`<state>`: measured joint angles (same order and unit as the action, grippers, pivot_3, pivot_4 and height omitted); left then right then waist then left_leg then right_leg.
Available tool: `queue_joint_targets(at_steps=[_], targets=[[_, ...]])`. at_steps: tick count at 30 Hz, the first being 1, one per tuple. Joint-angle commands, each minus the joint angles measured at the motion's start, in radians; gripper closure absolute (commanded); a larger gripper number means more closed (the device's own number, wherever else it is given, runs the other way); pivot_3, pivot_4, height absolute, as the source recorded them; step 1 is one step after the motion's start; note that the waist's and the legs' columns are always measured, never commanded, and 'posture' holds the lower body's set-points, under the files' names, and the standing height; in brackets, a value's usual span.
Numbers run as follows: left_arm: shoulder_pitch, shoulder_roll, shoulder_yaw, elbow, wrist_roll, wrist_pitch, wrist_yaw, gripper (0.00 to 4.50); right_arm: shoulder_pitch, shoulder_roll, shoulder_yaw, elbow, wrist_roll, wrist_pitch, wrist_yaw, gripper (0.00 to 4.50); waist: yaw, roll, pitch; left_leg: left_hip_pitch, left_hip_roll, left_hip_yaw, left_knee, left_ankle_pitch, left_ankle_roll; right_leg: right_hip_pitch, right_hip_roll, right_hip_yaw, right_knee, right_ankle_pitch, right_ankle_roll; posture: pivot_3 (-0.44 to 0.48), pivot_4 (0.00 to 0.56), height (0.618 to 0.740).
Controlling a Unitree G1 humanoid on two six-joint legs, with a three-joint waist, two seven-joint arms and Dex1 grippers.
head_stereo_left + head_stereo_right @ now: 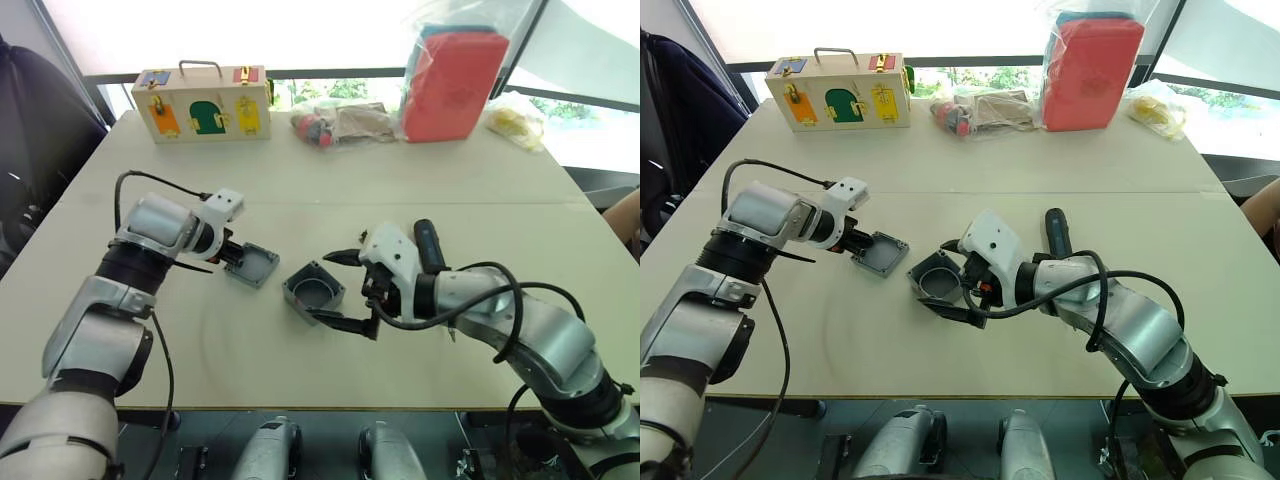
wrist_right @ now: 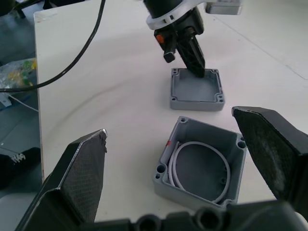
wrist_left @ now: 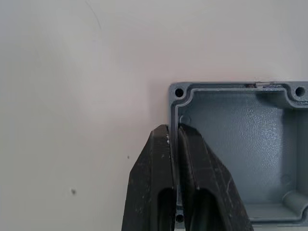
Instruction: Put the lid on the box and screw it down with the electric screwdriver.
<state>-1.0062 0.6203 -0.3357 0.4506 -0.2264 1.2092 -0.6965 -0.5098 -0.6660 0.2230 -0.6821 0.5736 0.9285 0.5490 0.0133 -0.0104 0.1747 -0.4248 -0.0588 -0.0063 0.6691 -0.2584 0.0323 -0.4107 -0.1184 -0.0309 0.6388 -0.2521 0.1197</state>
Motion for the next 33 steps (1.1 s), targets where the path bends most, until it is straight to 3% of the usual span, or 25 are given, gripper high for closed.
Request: queue_joint_targets(at_steps=[1, 3, 7, 9, 14, 18, 30, 33], targets=[[0.034, -0.012, 0.041, 0.007, 0.031, -0.054, 0.036, 4.46, 0.006, 0.034, -0.089, 0.010, 0.036, 0.022, -0.026, 0.00, 0.001, 0.000, -0.001, 0.000, 0.000, 0.000, 0.000, 0.000, 0.000, 0.000, 0.000, 0.000, 0.000, 0.000, 0.000, 0.000, 0.150, 0.740], [0.044, -0.018, 0.081, -0.010, 0.032, -0.128, 0.050, 4.46, 0.011, 0.078, -0.138, 0.038, 0.064, 0.030, -0.045, 0.00, 0.000, 0.000, -0.001, 0.001, 0.000, 0.000, 0.000, 0.000, 0.000, 0.001, 0.000, 0.000, 0.001, 0.000, 0.000, 0.000, 0.150, 0.740], [-0.005, -0.062, 0.322, 0.011, -0.032, -0.488, 0.113, 4.46, -0.103, 0.336, -0.334, 0.244, 0.177, 0.067, -0.240, 0.00, -0.002, -0.002, 0.000, -0.001, 0.000, 0.000, -0.001, 0.001, -0.002, -0.003, 0.000, 0.000, 0.003, 0.000, -0.001, 0.000, 0.150, 0.740], [-0.020, -0.095, 0.372, -0.001, -0.046, -0.593, 0.127, 4.46, -0.172, 0.416, -0.401, 0.356, 0.175, 0.089, -0.339, 0.00, 0.001, -0.003, 0.000, -0.005, 0.000, 0.000, -0.001, 0.006, -0.011, -0.009, -0.001, 0.001, 0.005, 0.001, -0.002, 0.000, 0.150, 0.740], [-0.006, -0.215, 0.379, -0.118, -0.043, -0.688, 0.175, 4.46, -0.287, 0.459, -0.472, 0.543, 0.210, 0.119, -0.361, 0.00, -0.001, -0.003, 0.000, -0.008, -0.003, 0.000, -0.003, 0.006, -0.011, -0.012, -0.002, 0.001, 0.008, 0.001, -0.002, 0.000, 0.150, 0.740], [0.010, -0.280, 0.393, -0.164, -0.056, -0.727, 0.185, 4.46, -0.332, 0.483, -0.499, 0.594, 0.238, 0.128, -0.370, 0.00, -0.012, -0.003, 0.000, -0.008, -0.003, 0.002, -0.003, 0.006, -0.011, -0.013, -0.002, 0.002, 0.008, 0.001, -0.002, 0.000, 0.150, 0.740], [0.051, -0.331, 0.384, -0.255, -0.104, -0.684, 0.140, 4.46, -0.320, 0.477, -0.484, 0.564, 0.241, 0.137, -0.371, 0.00, -0.025, -0.002, 0.000, -0.008, -0.001, 0.003, -0.004, 0.007, -0.012, -0.015, 0.000, 0.002, 0.009, 0.001, -0.002, 0.000, 0.150, 0.740], [0.048, -0.335, 0.393, -0.256, -0.118, -0.677, 0.142, 4.50, -0.318, 0.477, -0.485, 0.562, 0.238, 0.134, -0.373, 0.53, -0.025, -0.002, 0.000, -0.008, -0.001, 0.003, -0.004, 0.007, -0.011, -0.015, 0.000, 0.002, 0.009, 0.001, -0.002, 0.000, 0.150, 0.740]])
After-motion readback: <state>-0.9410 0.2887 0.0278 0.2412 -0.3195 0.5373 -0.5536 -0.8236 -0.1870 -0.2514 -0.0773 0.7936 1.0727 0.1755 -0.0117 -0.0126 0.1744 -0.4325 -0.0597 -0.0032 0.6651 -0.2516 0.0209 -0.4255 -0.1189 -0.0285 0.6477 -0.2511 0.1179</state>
